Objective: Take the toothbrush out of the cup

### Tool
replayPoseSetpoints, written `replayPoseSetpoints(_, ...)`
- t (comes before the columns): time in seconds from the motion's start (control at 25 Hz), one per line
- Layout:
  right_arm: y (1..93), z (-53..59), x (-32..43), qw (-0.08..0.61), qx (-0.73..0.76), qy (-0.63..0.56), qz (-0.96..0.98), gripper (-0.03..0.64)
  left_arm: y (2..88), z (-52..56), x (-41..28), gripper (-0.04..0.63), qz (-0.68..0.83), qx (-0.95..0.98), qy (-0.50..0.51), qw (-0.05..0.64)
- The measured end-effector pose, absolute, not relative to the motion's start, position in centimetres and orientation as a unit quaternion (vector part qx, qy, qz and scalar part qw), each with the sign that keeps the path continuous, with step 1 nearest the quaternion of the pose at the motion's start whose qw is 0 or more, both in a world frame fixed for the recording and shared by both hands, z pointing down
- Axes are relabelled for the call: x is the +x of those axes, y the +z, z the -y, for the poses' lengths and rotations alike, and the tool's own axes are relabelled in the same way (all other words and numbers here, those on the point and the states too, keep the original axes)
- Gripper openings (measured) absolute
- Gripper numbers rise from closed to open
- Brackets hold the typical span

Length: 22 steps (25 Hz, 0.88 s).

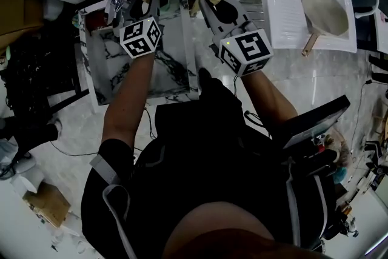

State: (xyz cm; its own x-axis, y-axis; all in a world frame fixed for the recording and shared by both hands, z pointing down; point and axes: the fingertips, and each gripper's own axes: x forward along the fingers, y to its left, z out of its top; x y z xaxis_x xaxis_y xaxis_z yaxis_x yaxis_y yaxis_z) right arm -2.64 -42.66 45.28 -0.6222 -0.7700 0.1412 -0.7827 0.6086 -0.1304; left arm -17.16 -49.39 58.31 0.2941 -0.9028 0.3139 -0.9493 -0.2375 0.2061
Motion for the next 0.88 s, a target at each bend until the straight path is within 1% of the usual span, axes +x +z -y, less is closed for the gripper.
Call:
replayPoseSetpoints(0.16,45.8,42.6,-2.3,0.040,0.438,0.095,0.893,0.046,58.9,49.9,-17.0,0.161,0.593,0.782,0.061,0.181)
replayPoseSetpoints(0.4,46.4,42.7,-1.5,0.044,0.445,0.097,0.889,0.046,58.5,50.3,-17.4,0.061,0.602,0.779,0.048,0.170)
replayPoseSetpoints(0.48,46.4,42.6,-1.4,0.044,0.446,0.097,0.889,0.046,58.3,50.3,-17.5,0.043,0.605,0.777,0.049,0.167)
replayPoseSetpoints(0.72,46.0,42.3,-1.4,0.042,0.445,0.100,0.889,0.046,56.4,50.1,-17.4,0.035,0.607,0.779,0.042,0.149)
replayPoseSetpoints(0.88,45.1,42.0,-1.6,0.036,0.446,0.095,0.889,0.046,54.0,50.0,-17.7,0.035,0.604,0.785,0.017,0.139)
